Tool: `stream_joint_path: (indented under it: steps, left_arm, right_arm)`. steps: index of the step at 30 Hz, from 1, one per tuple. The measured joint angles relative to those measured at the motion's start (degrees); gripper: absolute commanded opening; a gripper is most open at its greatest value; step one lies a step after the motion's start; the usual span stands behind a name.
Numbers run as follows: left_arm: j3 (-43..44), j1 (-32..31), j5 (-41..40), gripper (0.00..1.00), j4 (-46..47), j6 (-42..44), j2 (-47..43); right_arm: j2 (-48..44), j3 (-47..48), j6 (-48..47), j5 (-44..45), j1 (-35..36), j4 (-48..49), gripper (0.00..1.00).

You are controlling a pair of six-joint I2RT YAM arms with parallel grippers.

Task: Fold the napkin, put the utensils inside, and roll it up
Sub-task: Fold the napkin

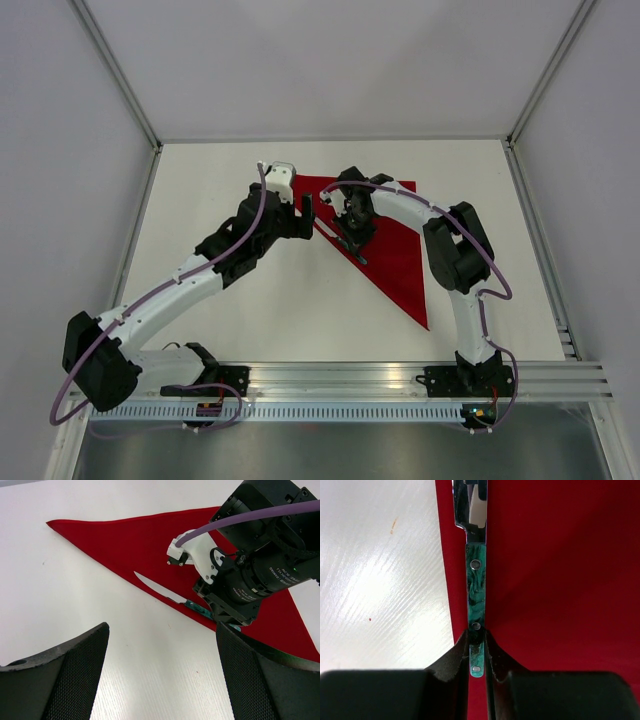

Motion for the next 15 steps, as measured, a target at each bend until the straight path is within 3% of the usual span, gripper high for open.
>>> stream_joint_path:
  steps: [10,15]
  left_arm:
    - [0.02,0.0,0.39,0.92,0.0,0.0,0.94]
    - [0.11,0.02,3.08,0.92,0.72,0.02,0.94]
  right_arm:
    - [-0.59,0.02,0.11,-1.25,-0.02,-1.03,0.43]
    - [-2.25,1.66,-0.02,-2.8,-0.87,-2.89,0.45]
